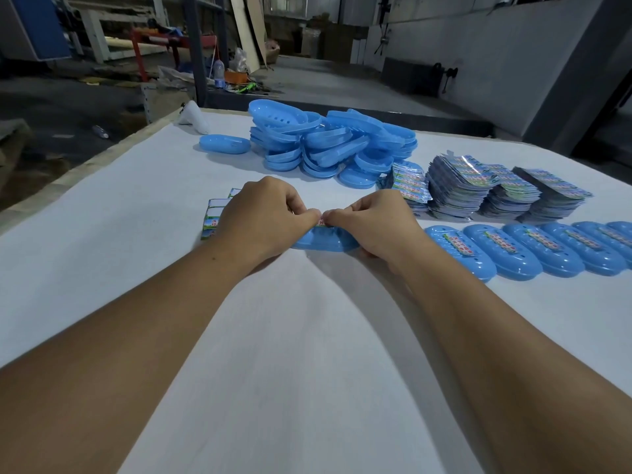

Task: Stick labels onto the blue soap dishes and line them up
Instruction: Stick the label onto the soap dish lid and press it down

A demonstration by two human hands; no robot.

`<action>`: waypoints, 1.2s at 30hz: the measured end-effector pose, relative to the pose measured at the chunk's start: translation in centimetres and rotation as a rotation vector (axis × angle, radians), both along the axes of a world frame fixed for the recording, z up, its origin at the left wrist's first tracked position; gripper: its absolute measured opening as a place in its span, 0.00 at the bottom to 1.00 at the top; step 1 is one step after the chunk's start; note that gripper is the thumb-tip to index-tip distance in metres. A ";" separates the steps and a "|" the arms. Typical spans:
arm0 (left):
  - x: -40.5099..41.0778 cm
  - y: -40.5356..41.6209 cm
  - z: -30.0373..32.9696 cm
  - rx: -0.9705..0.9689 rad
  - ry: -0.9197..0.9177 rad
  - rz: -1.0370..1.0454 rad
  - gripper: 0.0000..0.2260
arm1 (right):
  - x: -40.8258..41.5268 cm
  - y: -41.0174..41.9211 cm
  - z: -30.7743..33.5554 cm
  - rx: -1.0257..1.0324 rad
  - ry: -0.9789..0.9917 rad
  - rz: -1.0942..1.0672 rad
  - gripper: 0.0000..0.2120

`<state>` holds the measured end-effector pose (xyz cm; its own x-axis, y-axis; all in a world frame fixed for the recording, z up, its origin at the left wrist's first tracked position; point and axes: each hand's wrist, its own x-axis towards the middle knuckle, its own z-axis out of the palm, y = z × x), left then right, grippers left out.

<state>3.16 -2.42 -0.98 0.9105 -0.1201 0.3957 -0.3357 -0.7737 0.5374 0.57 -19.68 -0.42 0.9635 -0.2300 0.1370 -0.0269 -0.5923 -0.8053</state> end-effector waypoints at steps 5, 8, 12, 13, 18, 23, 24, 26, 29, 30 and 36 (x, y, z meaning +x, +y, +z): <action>-0.1 -0.1 0.1 0.057 -0.021 0.030 0.14 | -0.1 0.0 0.0 -0.018 -0.002 -0.007 0.17; -0.3 -0.3 0.1 0.093 -0.054 0.038 0.15 | 0.0 0.0 -0.1 -0.028 0.000 -0.013 0.19; -0.5 -0.4 0.3 0.160 -0.092 0.027 0.14 | 0.0 0.1 -0.1 -0.040 -0.002 -0.020 0.19; -0.5 -0.4 0.3 0.174 -0.101 0.026 0.14 | 0.0 0.1 -0.1 -0.040 -0.002 -0.019 0.18; -0.8 -0.5 0.5 0.240 -0.158 0.043 0.12 | 0.0 0.1 -0.1 -0.066 -0.005 -0.013 0.17; -0.7 -0.4 0.6 0.255 -0.173 0.066 0.12 | -0.2 0.3 0.1 -0.107 -0.021 -0.028 0.17; -0.7 -0.4 0.6 0.245 -0.168 0.070 0.12 | -0.2 0.3 0.1 -0.118 -0.023 -0.031 0.16; -0.7 -0.3 0.5 0.217 -0.150 0.074 0.12 | -0.4 0.4 0.2 -0.134 -0.031 -0.035 0.17; -0.6 -0.1 0.3 0.166 -0.099 0.068 0.12 | -0.5 0.5 0.2 -0.133 -0.042 -0.035 0.16; -0.6 0.0 0.2 0.135 -0.071 0.058 0.12 | -0.5 0.5 0.2 -0.123 -0.043 -0.046 0.15; -0.8 0.2 0.4 0.000 -0.019 0.066 0.09 | -0.7 -0.1 0.1 0.008 0.007 -0.063 0.19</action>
<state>2.32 -2.24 -0.59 0.9089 -0.0595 0.4128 -0.2936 -0.7943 0.5319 -0.09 -19.76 -0.32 0.9481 -0.2911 0.1281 -0.0694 -0.5824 -0.8099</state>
